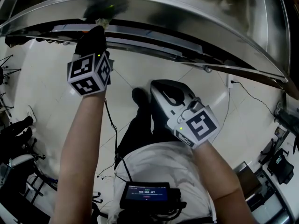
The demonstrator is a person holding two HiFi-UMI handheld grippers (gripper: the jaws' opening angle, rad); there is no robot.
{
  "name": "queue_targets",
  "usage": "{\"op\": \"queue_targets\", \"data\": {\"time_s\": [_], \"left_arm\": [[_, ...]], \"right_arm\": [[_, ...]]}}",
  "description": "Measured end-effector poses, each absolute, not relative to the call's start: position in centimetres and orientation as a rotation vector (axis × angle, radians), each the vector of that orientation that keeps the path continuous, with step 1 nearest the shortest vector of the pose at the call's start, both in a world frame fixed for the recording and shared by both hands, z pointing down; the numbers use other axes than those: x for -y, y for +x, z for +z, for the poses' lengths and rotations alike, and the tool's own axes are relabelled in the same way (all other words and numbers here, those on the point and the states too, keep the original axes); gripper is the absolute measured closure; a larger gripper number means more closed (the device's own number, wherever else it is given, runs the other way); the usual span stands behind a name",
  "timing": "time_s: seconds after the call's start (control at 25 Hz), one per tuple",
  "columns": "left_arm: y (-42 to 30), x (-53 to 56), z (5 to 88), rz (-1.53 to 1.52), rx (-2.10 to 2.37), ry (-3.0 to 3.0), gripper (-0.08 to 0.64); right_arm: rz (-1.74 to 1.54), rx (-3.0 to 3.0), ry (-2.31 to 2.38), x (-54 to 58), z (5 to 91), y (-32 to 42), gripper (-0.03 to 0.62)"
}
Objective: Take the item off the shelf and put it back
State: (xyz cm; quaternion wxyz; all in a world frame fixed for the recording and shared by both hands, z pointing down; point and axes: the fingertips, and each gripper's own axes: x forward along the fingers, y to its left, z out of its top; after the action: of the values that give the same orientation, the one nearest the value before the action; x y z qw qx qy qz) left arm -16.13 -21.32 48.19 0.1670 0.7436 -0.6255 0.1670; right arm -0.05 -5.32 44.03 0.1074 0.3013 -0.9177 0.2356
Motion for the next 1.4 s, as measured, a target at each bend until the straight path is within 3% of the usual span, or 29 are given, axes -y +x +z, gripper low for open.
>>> {"op": "queue_targets", "data": {"time_s": [0.8, 1.4], "left_arm": [[-13.3, 5.8, 36.5, 0.266, 1.516, 2.387, 0.555], [-12.5, 2.9, 26.7, 0.209, 1.543, 2.523, 0.555]], "right_arm": [[0.507, 2.834, 0.680, 5.1, 37.6, -1.0, 0.588], [0.436, 2.938, 0.488, 3.2, 29.8, -2.9, 0.588]]}}
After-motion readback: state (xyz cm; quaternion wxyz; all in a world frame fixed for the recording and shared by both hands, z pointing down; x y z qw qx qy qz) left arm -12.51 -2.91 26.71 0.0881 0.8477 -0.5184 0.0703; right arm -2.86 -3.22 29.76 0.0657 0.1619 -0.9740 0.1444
